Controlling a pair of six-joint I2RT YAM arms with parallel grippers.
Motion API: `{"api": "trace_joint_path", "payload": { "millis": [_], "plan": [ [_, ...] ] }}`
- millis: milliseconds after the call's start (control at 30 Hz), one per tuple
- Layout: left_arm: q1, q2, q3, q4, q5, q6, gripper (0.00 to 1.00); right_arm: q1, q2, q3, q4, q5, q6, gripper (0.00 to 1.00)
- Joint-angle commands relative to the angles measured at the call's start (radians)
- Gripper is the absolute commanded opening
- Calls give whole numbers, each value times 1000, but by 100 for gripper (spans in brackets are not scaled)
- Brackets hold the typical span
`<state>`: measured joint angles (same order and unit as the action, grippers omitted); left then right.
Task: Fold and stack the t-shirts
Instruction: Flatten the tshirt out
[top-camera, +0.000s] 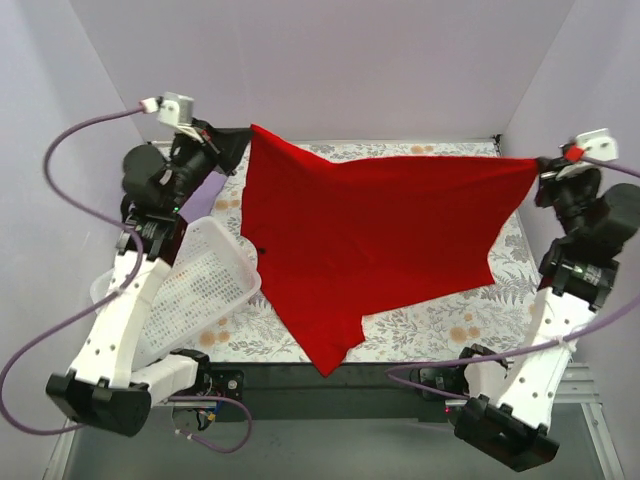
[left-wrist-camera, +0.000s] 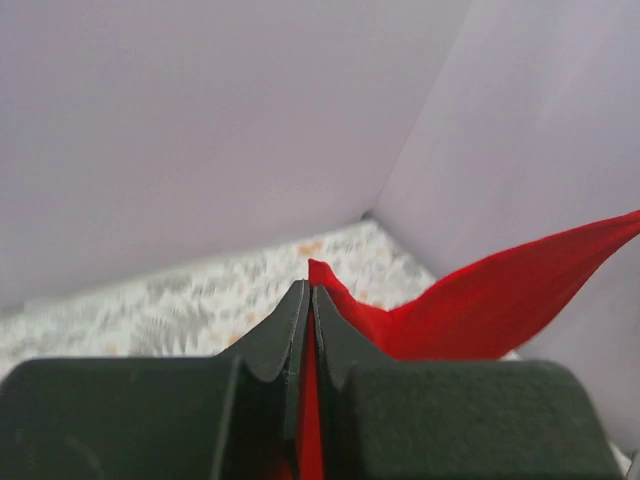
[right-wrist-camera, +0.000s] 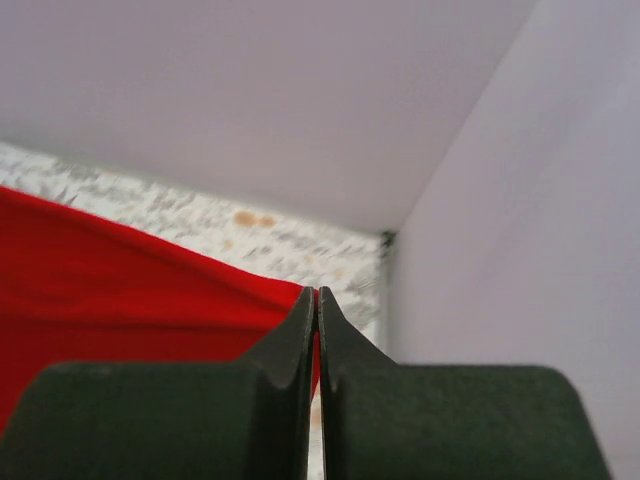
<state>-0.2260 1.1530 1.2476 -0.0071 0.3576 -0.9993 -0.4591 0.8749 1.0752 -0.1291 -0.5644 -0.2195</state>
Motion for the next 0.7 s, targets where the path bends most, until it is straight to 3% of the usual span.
{"api": "trace_joint_path", "payload": {
  "millis": [0,167,333,500,667],
  "plan": [
    [-7,-126,117,38,6,-19,0,-52,-63,263,-110,6,6,1],
    [-7,-196,344,13,-19,-29,0,-53,21,718,-217,116,92,1],
    [-21,-200,452,-27,-74,-18,0,-52,128,911,-256,144,181,1],
    [-55,-141,399,-34,-149,44,0,-52,113,783,-227,115,183,1],
    [-58,-35,179,58,-204,67,0,-52,21,364,-65,115,123,1]
  ]
}}
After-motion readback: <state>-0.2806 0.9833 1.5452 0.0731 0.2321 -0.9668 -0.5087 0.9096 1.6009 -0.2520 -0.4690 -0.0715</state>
